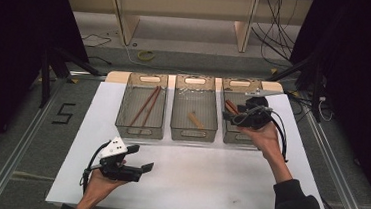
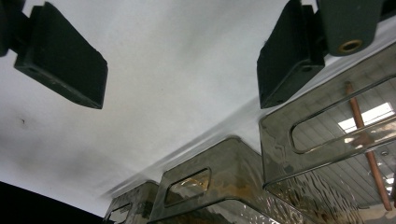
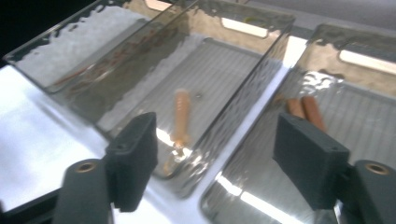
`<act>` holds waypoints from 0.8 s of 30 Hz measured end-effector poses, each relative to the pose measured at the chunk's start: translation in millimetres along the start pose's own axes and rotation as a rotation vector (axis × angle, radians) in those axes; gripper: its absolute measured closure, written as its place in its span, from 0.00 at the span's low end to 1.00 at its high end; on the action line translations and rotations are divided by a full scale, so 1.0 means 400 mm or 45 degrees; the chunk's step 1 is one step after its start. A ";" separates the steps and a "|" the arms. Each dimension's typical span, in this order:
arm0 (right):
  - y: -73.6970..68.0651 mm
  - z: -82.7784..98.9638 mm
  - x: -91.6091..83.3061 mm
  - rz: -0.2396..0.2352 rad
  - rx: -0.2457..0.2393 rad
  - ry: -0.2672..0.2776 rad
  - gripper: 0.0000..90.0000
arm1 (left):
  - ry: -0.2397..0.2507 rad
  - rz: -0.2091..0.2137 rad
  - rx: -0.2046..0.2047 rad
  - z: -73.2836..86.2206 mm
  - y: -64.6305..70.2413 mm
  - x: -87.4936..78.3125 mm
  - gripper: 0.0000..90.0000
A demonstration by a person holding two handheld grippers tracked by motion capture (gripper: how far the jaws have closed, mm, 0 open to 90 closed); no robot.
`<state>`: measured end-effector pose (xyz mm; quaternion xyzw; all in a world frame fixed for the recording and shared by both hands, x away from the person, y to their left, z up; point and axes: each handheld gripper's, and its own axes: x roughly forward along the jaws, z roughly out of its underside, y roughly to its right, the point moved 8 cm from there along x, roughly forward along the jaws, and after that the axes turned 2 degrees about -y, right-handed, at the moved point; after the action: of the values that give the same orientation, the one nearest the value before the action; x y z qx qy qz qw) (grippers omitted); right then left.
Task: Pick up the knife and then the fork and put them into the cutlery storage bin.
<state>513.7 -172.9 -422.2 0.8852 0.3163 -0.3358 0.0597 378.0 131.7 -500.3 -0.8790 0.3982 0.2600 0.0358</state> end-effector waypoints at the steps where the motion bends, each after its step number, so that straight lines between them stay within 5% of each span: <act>1: -0.007 0.007 -0.003 -0.015 0.012 0.002 0.33 | -0.002 0.001 -0.004 0.001 0.001 0.001 0.18; 24: -0.124 0.156 -0.067 -0.174 -0.001 0.134 0.30 | -0.002 0.022 -0.009 0.001 0.003 0.001 0.18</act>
<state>433.9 -167.4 -447.8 0.8779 0.3789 -0.2921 0.0201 377.3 130.7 -500.7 -0.8755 0.4047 0.2623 0.0310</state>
